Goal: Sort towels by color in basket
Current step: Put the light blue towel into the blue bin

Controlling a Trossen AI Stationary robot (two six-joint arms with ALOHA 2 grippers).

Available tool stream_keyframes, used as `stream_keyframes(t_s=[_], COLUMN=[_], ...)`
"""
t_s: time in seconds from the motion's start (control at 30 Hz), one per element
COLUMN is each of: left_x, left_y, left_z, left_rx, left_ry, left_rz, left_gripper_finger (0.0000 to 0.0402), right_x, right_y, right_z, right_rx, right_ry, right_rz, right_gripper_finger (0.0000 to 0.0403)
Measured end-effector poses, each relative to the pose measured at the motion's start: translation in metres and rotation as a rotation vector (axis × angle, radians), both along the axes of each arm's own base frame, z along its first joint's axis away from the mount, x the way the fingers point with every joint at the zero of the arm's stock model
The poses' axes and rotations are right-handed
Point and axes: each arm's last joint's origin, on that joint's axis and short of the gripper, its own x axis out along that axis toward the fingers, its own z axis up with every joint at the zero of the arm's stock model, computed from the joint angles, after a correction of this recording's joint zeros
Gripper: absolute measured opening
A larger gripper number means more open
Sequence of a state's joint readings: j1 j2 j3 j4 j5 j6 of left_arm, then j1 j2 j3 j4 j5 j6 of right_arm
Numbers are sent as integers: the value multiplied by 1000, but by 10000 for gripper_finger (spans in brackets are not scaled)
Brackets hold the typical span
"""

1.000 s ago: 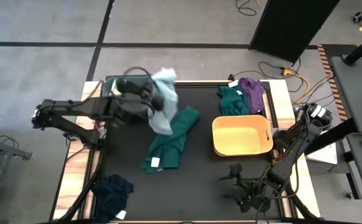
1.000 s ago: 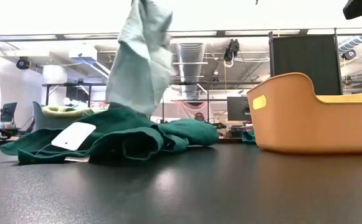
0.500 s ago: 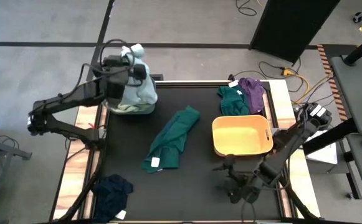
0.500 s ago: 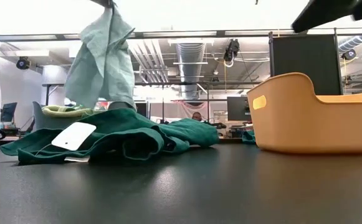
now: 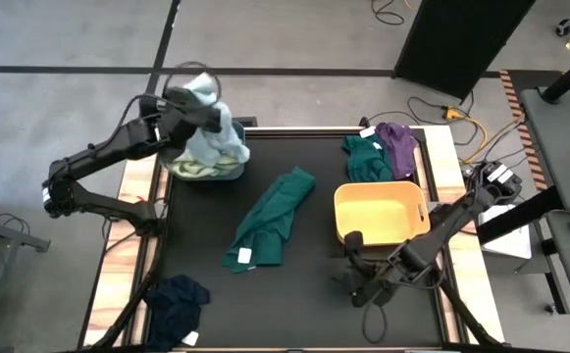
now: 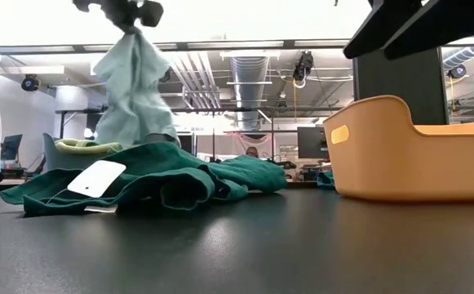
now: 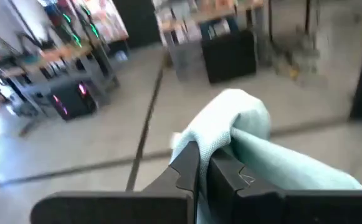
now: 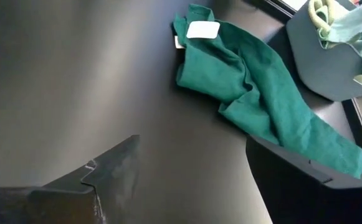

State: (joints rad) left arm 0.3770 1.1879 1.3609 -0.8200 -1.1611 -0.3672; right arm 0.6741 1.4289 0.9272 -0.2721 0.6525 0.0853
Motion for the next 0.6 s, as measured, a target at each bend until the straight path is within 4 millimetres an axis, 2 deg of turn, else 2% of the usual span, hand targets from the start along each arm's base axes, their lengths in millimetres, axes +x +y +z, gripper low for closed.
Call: stream_keyframes(t_s=[0.13,0.4,0.5,0.6], left_x=[-8,-7,-7,-3], left_y=[-6,-8,2,25], left_z=[-31,-103,-120,-132], left_rx=[-197,-443,-514,-628], left_ry=[75,146,138,96], left_rz=[-33,-38,2,7], left_gripper_finger=[0,0,0,0], right_x=[3,11,13,16], right_y=[-4,-16,-20,-24], right_z=[0,0,0,1], right_rx=[-10,-43,-48,-41], right_ry=[2,10,11,1], right_rz=[-10,-30,-41,-58], right_gripper_finger=[274,262,257,254])
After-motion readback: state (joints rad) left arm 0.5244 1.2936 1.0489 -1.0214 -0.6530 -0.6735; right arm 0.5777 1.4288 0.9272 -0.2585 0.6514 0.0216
